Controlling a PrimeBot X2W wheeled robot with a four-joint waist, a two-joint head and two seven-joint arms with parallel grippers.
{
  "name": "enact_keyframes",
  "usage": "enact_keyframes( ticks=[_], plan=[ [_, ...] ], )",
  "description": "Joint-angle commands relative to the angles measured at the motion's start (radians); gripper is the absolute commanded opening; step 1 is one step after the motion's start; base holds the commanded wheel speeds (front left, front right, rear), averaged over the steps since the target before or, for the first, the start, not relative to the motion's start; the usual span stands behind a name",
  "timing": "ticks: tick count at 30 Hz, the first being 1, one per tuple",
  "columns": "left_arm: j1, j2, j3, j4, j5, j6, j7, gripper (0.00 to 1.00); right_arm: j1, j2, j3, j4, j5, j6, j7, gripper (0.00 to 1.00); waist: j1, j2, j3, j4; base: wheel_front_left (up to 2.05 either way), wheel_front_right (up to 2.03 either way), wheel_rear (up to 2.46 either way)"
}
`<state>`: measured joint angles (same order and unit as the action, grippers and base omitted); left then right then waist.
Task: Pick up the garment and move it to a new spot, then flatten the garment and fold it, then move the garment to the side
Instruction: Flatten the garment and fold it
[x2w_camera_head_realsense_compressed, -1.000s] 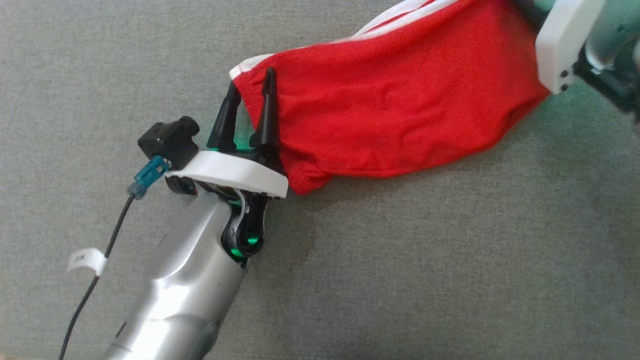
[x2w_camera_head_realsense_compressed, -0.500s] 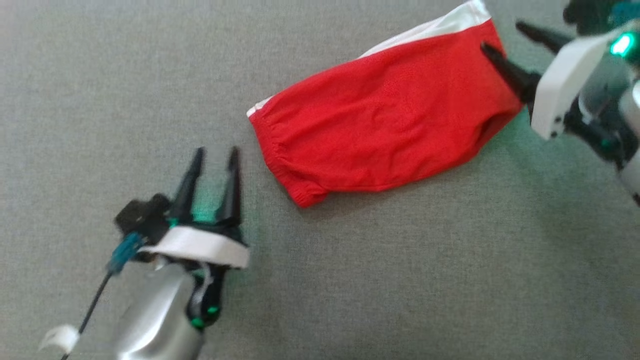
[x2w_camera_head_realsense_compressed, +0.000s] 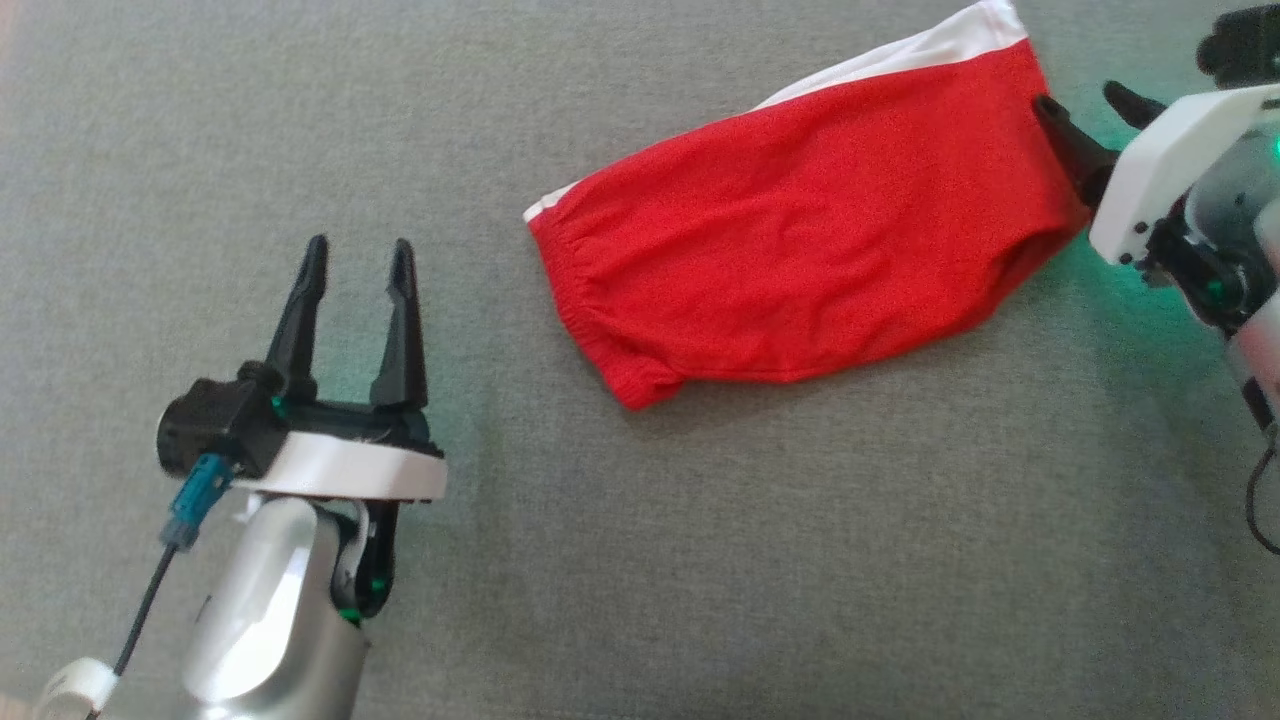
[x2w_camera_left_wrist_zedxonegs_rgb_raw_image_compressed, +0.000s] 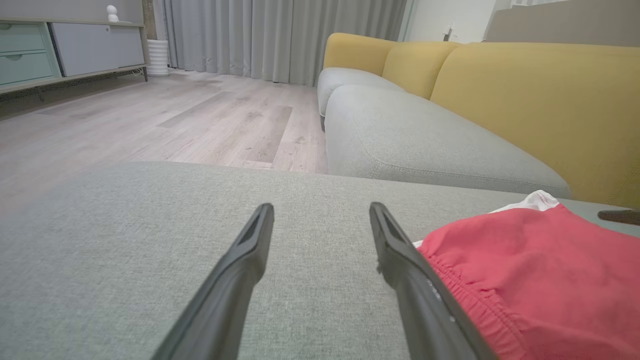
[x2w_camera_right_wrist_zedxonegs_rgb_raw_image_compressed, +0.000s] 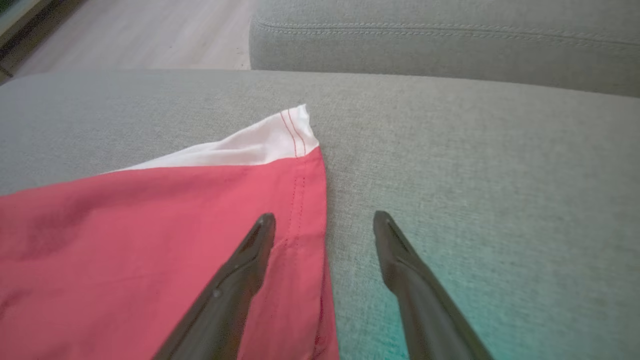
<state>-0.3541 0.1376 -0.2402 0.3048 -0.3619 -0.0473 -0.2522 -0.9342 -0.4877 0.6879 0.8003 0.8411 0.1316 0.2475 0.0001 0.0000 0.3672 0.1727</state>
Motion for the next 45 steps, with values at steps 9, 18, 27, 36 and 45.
enact_keyframes(
  ticks=[9,18,27,36,45],
  plan=[
    [0.003,-0.038,0.091,-0.028,0.053,-0.045,-0.009,1.0,-0.042,0.13,-0.071,0.214,-0.104,-0.001,0.055,1.0,-0.0001,0.0,0.03,0.051,0.0,0.0,0.0],
    [0.05,-0.059,0.133,-0.022,0.078,-0.068,-0.009,1.0,0.002,0.178,-0.076,0.236,-0.132,-0.001,0.087,0.0,-0.0001,0.0,-0.016,0.021,0.0,0.0,0.0],
    [0.119,-0.051,0.143,-0.022,0.096,-0.077,-0.009,1.0,0.03,0.073,-0.158,0.264,-0.257,-0.001,-0.042,0.0,-0.0001,0.0,-0.121,-0.047,0.0,0.0,0.0],
    [0.162,-0.048,0.128,-0.02,0.094,-0.08,-0.009,1.0,0.018,0.057,-0.242,0.256,-0.398,-0.001,-0.041,0.0,-0.0001,0.0,-0.18,-0.064,0.0,0.0,0.0],
    [0.162,-0.05,0.117,-0.023,0.085,-0.082,-0.01,1.0,0.044,0.328,-0.199,0.013,-0.434,-0.001,0.101,0.0,-0.0001,0.0,-0.181,-0.031,0.0,0.0,0.0]
  ],
)
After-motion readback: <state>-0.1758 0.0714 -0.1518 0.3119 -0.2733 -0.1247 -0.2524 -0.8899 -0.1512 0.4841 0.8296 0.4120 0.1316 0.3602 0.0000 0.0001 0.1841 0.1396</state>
